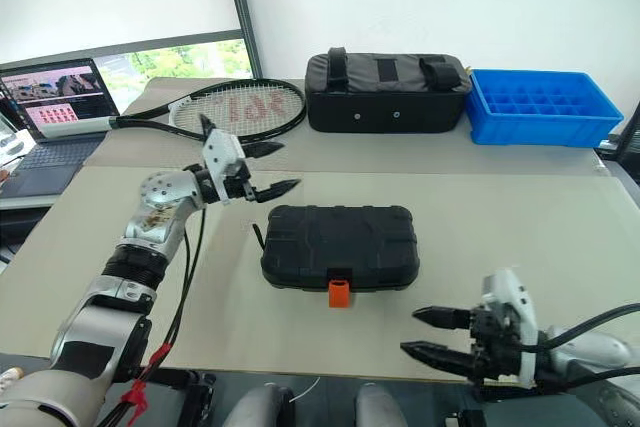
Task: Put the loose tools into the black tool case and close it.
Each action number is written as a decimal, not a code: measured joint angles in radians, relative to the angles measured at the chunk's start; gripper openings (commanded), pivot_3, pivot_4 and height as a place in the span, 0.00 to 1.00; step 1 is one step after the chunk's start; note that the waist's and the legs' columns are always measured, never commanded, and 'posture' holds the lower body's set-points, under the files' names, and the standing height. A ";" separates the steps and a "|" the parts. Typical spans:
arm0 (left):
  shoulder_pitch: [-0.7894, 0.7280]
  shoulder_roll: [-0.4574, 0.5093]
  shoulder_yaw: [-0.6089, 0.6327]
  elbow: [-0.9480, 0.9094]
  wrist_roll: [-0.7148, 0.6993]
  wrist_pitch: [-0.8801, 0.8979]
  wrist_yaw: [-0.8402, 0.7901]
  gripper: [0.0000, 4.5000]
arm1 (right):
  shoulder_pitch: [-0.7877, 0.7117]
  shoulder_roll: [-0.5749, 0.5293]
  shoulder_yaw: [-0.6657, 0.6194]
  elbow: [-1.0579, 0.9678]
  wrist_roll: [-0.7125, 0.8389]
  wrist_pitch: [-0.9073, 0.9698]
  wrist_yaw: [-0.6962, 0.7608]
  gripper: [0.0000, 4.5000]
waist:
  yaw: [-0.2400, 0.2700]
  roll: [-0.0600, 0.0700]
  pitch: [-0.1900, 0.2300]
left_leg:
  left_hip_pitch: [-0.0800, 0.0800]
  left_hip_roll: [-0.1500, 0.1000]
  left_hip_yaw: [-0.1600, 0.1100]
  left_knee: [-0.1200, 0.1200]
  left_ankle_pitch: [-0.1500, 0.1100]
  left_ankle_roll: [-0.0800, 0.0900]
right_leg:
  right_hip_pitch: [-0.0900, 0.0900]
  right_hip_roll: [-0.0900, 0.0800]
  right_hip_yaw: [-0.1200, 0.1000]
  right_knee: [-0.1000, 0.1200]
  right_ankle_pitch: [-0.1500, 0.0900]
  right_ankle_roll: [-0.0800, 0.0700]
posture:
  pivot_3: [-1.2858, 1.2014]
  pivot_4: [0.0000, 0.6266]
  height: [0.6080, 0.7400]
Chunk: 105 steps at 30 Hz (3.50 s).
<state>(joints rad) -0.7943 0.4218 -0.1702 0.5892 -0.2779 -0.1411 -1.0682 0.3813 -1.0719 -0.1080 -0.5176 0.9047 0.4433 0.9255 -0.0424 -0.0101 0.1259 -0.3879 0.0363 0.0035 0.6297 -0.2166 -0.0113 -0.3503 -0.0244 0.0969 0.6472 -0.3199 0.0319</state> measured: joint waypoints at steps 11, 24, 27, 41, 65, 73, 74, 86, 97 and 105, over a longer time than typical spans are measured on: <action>-0.027 -0.029 -0.085 -0.008 0.052 0.157 -0.216 0.90 | -0.578 0.355 0.204 0.487 -0.423 -0.108 -0.145 0.75 | -0.002 0.003 0.000 | -0.001 -0.002 -0.003 -0.001 0.003 0.001 | -0.003 0.002 0.002 0.001 0.001 -0.001 | 0.52 0.24 0.75; -0.028 -0.098 -0.079 0.007 0.105 0.195 -0.157 0.90 | -0.553 0.425 0.037 0.431 -0.457 -0.018 -0.299 0.75 | 0.033 0.010 -0.004 | -0.006 -0.003 -0.007 -0.003 0.003 0.002 | -0.003 0.001 0.002 0.001 0.005 -0.007 | 0.52 0.24 0.75; -0.028 -0.095 -0.075 0.002 0.120 0.211 -0.142 0.90 | -0.454 0.411 0.044 0.241 -0.409 0.133 -0.311 0.75 | 0.030 0.010 -0.004 | -0.005 -0.004 -0.006 -0.002 0.003 0.002 | -0.002 0.000 0.002 0.000 0.005 -0.007 | 0.52 0.24 0.75; -0.020 -0.127 -0.080 -0.027 0.154 0.216 -0.123 0.90 | -0.499 0.476 0.157 0.120 -0.495 0.262 -0.422 0.75 | 0.031 0.009 -0.004 | -0.004 -0.005 -0.007 -0.001 0.005 0.003 | -0.001 0.001 0.002 0.000 0.001 0.000 | 0.52 0.24 0.75; -0.026 -0.158 -0.068 -0.013 0.158 0.243 -0.135 0.91 | -0.529 0.542 0.172 0.122 -0.533 0.299 -0.452 0.26 | 0.023 0.008 -0.004 | -0.004 -0.004 -0.007 -0.002 0.005 0.004 | -0.002 0.002 0.002 0.000 0.001 0.000 | 0.52 0.24 0.75; -0.019 -0.160 -0.069 -0.028 0.158 0.245 -0.143 0.91 | -0.581 0.566 0.177 0.161 -0.546 0.308 -0.453 0.26 | 0.013 0.009 -0.004 | -0.004 -0.004 -0.007 -0.003 0.006 0.004 | -0.003 0.002 0.003 0.000 0.001 0.000 | 0.52 0.24 0.75; -0.016 -0.160 -0.070 -0.030 0.158 0.246 -0.144 0.91 | -0.585 0.569 0.179 0.165 -0.548 0.308 -0.453 0.26 | 0.010 0.009 -0.004 | -0.004 -0.004 -0.007 -0.003 0.006 0.004 | -0.003 0.002 0.003 0.000 0.001 0.000 | 0.52 0.24 0.75; 0.000 -0.159 -0.070 -0.051 0.158 0.249 -0.149 0.91 | -0.610 0.563 0.195 0.182 -0.587 0.301 -0.423 0.26 | 0.000 0.009 -0.004 | -0.004 -0.004 -0.007 -0.003 0.006 0.005 | -0.003 0.002 0.003 0.000 0.001 0.000 | 0.52 0.24 0.75; 0.021 -0.160 -0.073 -0.071 0.158 0.240 -0.149 0.91 | -0.611 0.580 0.193 0.215 -0.601 0.251 -0.401 0.26 | -0.003 0.008 -0.004 | -0.003 -0.003 -0.007 -0.003 0.006 0.005 | -0.003 0.002 0.003 0.000 0.001 0.000 | 0.52 0.24 0.75; 0.025 -0.160 -0.080 -0.076 0.158 0.240 -0.151 0.91 | -0.612 0.602 0.192 0.256 -0.614 0.188 -0.393 0.26 | -0.005 0.008 -0.004 | -0.003 -0.003 -0.007 -0.003 0.006 0.005 | -0.003 0.002 0.003 0.000 0.001 0.000 | 0.52 0.24 0.75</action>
<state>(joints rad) -0.7690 0.2623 -0.2501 0.5135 -0.1198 0.0989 -1.2190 -0.2306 -0.4698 0.0841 -0.2616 0.2912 0.6317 0.5323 -0.0473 -0.0017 0.1220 -0.3907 0.0333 -0.0033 0.6264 -0.2110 -0.0066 -0.3528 -0.0219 0.1001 0.6475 -0.3192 0.0318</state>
